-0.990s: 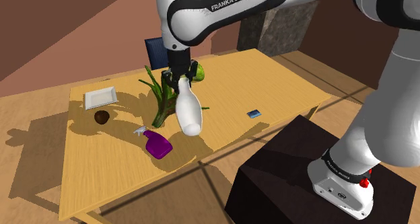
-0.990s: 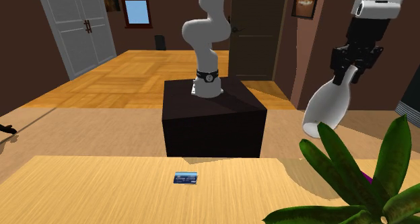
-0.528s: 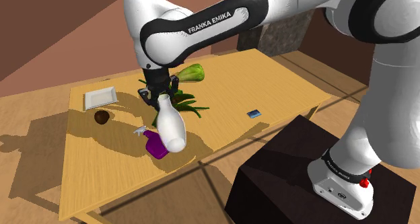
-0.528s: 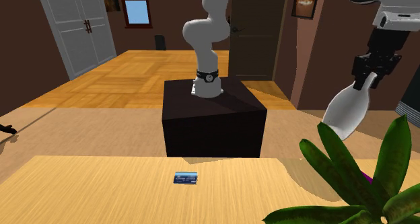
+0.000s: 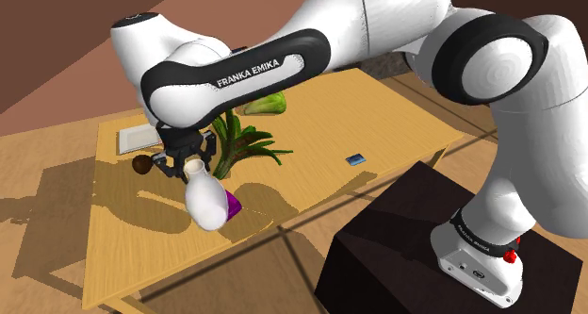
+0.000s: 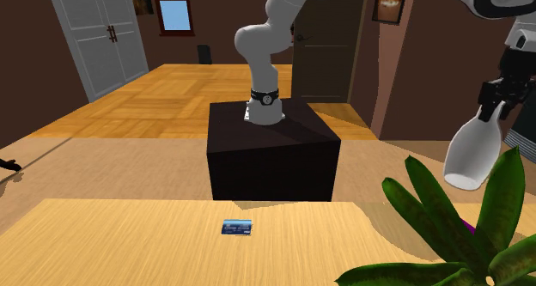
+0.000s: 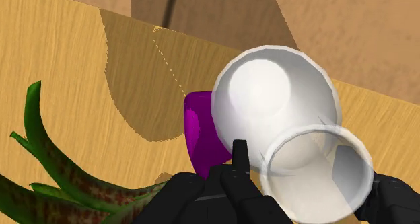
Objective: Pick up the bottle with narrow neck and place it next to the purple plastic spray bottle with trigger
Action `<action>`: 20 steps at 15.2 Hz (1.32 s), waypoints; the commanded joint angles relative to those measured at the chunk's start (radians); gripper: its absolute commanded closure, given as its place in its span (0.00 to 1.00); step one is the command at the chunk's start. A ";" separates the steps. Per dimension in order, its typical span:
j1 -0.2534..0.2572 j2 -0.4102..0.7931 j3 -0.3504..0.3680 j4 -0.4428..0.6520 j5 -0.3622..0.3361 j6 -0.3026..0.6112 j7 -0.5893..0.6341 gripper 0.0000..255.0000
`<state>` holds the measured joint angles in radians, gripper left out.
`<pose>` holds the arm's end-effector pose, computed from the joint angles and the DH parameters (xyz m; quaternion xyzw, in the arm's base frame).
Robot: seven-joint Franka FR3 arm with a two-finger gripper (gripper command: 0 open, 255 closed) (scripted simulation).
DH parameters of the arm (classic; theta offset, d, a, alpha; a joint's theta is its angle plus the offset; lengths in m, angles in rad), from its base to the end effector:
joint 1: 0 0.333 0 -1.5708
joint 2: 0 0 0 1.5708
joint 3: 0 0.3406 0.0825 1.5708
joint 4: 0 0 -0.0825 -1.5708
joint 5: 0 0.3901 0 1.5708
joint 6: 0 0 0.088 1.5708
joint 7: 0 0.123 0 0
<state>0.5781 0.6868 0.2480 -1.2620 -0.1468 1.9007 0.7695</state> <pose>0.5531 0.5139 0.3597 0.9995 0.0271 -0.0167 0.0035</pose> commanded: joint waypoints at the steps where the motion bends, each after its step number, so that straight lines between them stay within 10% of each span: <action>1: 0.041 0.074 -0.001 0.099 -0.012 -0.025 0.030 1.00; 20: 0.042 0.160 -0.015 0.016 -0.029 0.143 0.039 1.00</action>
<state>0.6202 0.8453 0.2331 -1.2458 -0.1756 2.0411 0.8083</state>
